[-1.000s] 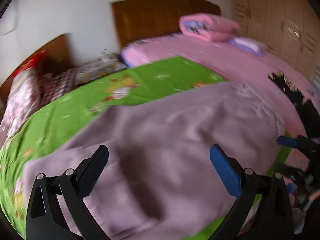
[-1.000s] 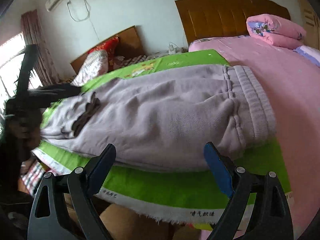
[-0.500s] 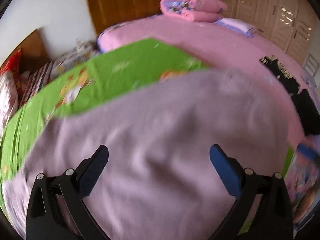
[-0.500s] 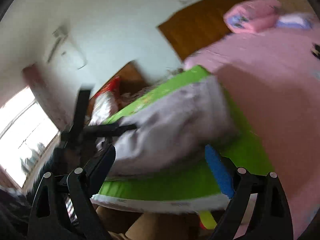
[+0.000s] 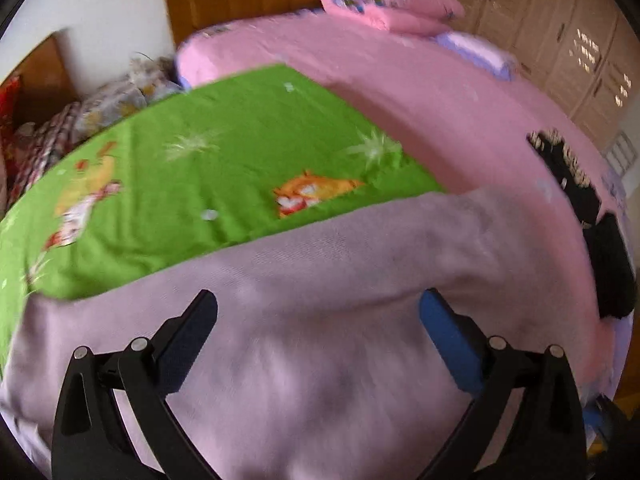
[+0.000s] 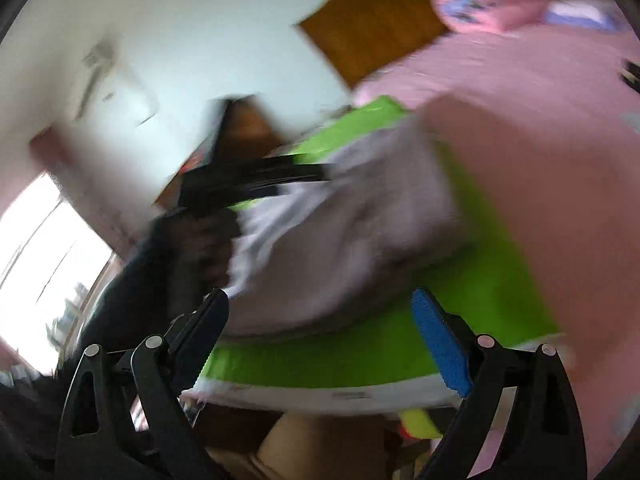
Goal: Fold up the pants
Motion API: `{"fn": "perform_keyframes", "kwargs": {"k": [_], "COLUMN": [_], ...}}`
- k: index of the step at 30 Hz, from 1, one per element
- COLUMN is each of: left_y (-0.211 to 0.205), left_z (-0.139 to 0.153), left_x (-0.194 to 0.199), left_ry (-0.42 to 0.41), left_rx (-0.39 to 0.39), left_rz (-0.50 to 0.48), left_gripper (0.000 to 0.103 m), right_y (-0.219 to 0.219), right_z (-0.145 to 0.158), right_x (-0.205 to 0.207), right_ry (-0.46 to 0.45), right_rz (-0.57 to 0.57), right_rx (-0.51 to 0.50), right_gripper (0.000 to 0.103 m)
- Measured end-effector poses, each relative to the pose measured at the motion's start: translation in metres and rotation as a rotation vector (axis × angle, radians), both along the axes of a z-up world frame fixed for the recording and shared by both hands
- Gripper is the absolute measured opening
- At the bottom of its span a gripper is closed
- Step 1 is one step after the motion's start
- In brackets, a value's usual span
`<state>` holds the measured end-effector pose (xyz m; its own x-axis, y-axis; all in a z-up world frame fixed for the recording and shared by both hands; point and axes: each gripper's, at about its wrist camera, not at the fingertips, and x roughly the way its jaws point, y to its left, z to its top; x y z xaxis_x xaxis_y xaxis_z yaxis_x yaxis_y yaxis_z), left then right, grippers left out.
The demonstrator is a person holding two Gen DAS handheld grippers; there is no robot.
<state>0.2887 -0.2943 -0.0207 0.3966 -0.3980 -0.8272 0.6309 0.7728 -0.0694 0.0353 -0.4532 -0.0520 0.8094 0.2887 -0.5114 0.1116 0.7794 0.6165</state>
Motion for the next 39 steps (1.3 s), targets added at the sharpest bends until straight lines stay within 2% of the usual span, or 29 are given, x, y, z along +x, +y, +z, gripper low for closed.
{"fn": "perform_keyframes", "kwargs": {"k": [2,3,5,6,8,12,13,16,18,22,25,28,33,35,39], "left_y": [0.018,0.025,0.046,0.058,0.079,0.118,0.125,0.131,0.136,0.142,0.146,0.145,0.144,0.144,0.147], "left_z": [0.017,0.022,0.028,0.028,0.028,0.017,0.009,-0.022,-0.033,-0.035,-0.037,-0.037,-0.038,-0.038,-0.033], "left_x": [-0.018,-0.026,-0.047,-0.061,-0.079,-0.107,-0.111,-0.108,-0.104,-0.095,-0.091,-0.094,-0.100,-0.100,-0.102], "left_ry": [-0.022,-0.037,-0.101,-0.155,-0.221,-0.282,-0.284,-0.206,-0.177,-0.119,-0.080,-0.099,-0.131,-0.130,-0.138], "left_rx": [-0.065,-0.073,-0.043,-0.002,0.029,0.073,0.081,0.105,0.068,0.033,0.003,0.010,0.020,0.019,0.001], "left_rz": [0.007,0.013,0.032,0.036,0.042,0.050,0.058,0.048,0.058,0.049,0.049,0.053,0.059,0.059,0.056], "left_gripper": [0.101,0.101,0.101,0.101,0.101,0.101,0.101,0.101,0.102,0.101,0.102,0.102,0.102,0.102,0.101], "right_y": [-0.013,-0.018,-0.022,-0.021,-0.021,-0.036,-0.040,-0.041,-0.038,-0.037,-0.031,-0.020,0.008,0.018,0.003], "right_z": [-0.008,-0.012,-0.017,-0.016,-0.013,-0.013,-0.014,-0.015,-0.017,-0.015,-0.007,-0.002,0.001,-0.001,-0.003], "right_x": [0.003,0.005,0.014,0.017,0.026,0.045,0.050,0.054,0.056,0.054,0.071,0.090,0.080,0.077,0.084], "right_ry": [0.053,0.058,0.062,0.066,0.086,0.114,0.114,0.136,0.138,0.126,0.143,0.191,0.195,0.189,0.171], "right_rz": [-0.047,-0.042,-0.037,-0.036,-0.041,-0.055,-0.048,-0.036,0.007,0.007,-0.036,-0.032,0.081,0.134,0.072], "right_rx": [0.059,0.096,0.140,0.132,0.102,0.154,0.194,0.248,0.300,0.268,0.157,0.083,-0.007,-0.074,0.031], "right_gripper": [0.090,0.090,0.090,0.090,0.090,0.094,0.099,0.099,0.099,0.099,0.099,0.099,0.099,0.099,0.099]}}
